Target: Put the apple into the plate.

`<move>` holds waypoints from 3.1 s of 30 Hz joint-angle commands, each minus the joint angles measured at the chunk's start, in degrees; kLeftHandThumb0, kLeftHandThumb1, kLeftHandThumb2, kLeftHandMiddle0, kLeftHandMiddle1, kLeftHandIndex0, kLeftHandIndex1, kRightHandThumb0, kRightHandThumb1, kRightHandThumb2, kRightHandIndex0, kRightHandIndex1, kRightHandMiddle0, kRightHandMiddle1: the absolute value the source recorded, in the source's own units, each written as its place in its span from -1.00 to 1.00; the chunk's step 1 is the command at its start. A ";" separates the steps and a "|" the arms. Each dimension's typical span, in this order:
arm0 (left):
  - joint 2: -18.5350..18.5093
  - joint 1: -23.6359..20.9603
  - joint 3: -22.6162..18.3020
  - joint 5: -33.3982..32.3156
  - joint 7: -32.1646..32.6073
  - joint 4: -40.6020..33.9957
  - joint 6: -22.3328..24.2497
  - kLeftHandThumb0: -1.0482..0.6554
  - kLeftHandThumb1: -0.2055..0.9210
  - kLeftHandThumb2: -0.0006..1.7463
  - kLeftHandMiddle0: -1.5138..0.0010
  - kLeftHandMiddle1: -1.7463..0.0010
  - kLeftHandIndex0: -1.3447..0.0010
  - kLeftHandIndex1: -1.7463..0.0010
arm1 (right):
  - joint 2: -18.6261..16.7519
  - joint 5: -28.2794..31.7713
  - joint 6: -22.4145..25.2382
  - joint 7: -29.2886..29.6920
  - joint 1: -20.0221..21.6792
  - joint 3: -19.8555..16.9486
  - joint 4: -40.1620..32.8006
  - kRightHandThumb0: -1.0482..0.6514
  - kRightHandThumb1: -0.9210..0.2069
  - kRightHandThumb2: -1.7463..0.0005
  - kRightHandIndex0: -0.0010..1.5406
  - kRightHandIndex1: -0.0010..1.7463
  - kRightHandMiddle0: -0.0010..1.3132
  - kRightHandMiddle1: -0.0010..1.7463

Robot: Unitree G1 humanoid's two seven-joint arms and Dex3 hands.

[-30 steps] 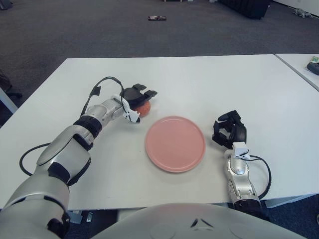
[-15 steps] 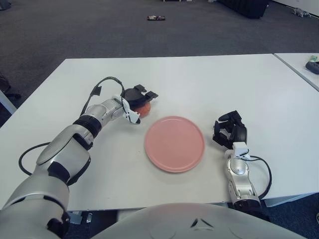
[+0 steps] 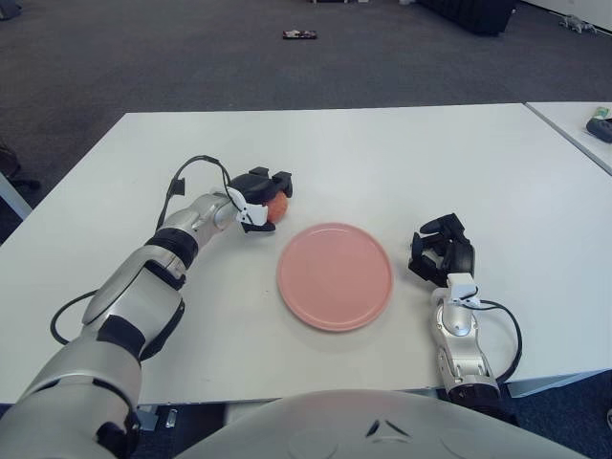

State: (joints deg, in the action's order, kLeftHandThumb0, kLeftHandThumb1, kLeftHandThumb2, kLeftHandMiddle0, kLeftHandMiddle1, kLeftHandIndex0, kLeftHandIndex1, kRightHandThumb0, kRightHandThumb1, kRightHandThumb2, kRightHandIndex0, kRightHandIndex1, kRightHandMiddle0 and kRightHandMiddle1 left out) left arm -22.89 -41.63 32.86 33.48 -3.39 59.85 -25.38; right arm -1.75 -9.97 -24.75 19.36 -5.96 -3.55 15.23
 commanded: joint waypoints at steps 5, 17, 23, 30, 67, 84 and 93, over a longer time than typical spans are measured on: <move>1.99 5.35 -2.76 -3.04 -4.91 1.68 5.56 0.22 -0.79 0.97 -0.27 -0.83 -0.02 -1.00 | 0.21 0.31 -1.54 -0.19 0.06 -0.37 -0.03 -0.26 -0.27 -0.24 -0.10 0.62 -0.30 1.00; 2.38 6.88 -7.07 -7.94 -8.95 -0.52 6.32 0.23 -0.82 1.00 -0.29 -0.84 -0.04 -1.00 | 0.25 -0.39 -0.21 0.10 -0.28 -0.39 -0.75 -0.25 -0.33 -0.20 -0.14 0.59 -0.34 1.00; 2.65 6.90 -7.86 -8.49 -10.70 -0.52 7.49 0.23 -0.82 1.00 -0.28 -0.84 -0.04 -1.00 | 0.32 0.05 -0.99 -0.24 -0.04 -0.42 -0.28 -0.25 -0.31 -0.21 -0.13 0.62 -0.33 1.00; 2.77 7.24 -9.18 -9.71 -11.54 -0.53 7.38 0.23 -0.82 1.00 -0.28 -0.85 -0.04 -1.00 | 0.26 0.37 -1.22 -0.41 0.24 -0.50 0.11 -0.25 -0.30 -0.22 -0.13 0.62 -0.32 1.00; 1.87 8.50 -18.62 -18.85 -15.61 -14.23 6.54 0.23 -0.82 1.00 -0.28 -0.85 -0.04 -1.00 | 0.51 -0.12 0.53 -0.71 0.68 -0.80 -0.58 -0.26 -0.30 -0.22 -0.09 0.63 -0.32 1.00; 0.46 16.96 -21.04 -19.25 -17.39 -41.23 11.73 0.23 -0.81 1.00 -0.27 -0.86 -0.04 -1.00 | -0.09 0.29 2.47 -0.34 1.03 -1.01 -0.96 -0.26 -0.27 -0.24 -0.13 0.69 -0.30 1.00; -0.83 19.39 -21.01 -18.12 -16.73 -48.61 6.67 0.23 -0.83 1.00 -0.30 -0.82 -0.05 -1.00 | 0.22 0.80 1.48 -0.90 1.50 -1.33 0.43 -0.26 -0.26 -0.25 -0.14 0.73 -0.29 1.00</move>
State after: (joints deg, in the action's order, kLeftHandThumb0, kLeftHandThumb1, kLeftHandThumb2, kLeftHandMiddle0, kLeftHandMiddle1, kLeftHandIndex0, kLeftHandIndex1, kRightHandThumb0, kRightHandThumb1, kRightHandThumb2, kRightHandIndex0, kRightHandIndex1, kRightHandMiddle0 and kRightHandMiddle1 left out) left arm -22.66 -23.30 12.17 14.73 -20.16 12.53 -17.45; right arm -1.71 -9.80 -22.82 18.69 -5.28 -4.67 15.12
